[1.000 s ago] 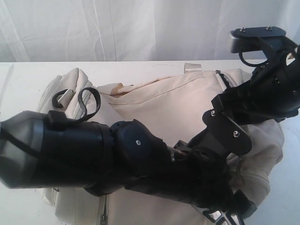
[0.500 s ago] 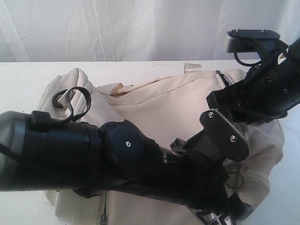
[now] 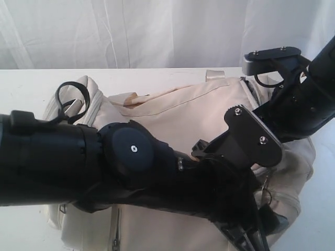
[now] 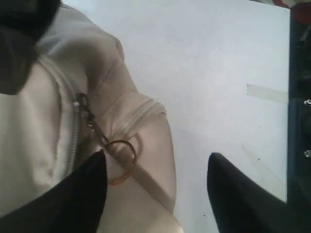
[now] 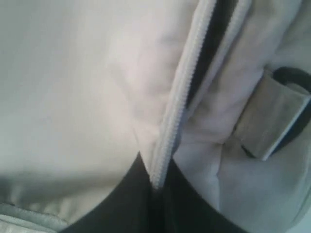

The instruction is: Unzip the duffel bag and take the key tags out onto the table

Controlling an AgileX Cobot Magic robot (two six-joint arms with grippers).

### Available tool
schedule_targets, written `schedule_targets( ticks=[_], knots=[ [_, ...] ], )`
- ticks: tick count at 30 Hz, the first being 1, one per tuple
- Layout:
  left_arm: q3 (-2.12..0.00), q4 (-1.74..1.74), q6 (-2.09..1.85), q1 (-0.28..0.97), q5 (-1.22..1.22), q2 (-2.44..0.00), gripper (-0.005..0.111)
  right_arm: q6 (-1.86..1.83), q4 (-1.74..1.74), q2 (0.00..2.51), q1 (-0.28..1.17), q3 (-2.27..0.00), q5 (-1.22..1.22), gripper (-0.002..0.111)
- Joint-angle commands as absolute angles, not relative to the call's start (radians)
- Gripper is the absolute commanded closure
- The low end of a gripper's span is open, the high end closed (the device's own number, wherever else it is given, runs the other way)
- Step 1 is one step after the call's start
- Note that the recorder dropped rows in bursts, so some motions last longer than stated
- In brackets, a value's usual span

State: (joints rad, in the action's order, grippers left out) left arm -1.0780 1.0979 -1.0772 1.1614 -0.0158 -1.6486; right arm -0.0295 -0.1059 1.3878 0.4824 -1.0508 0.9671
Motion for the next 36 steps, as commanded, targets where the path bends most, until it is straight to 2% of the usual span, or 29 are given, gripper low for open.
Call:
schedule_targets(
  ticks=[1,9,36],
  knots=[
    [-1.079,1.105,-1.073,1.159,0.006,-1.641,0.044,-0.041,-0.095,1.385,0.477,-1.103,0.936,0.108],
    [-1.078,1.105,-1.101,1.159,-0.169,-1.668,0.043,-0.018,-0.112,1.385,0.477,-1.146,0.99,0.108],
    [-1.159,1.099,-1.049,1.159,-0.347,-1.758,0.045,-0.018,-0.141,1.386,0.477,-1.146,1.004,0.108]
  ],
)
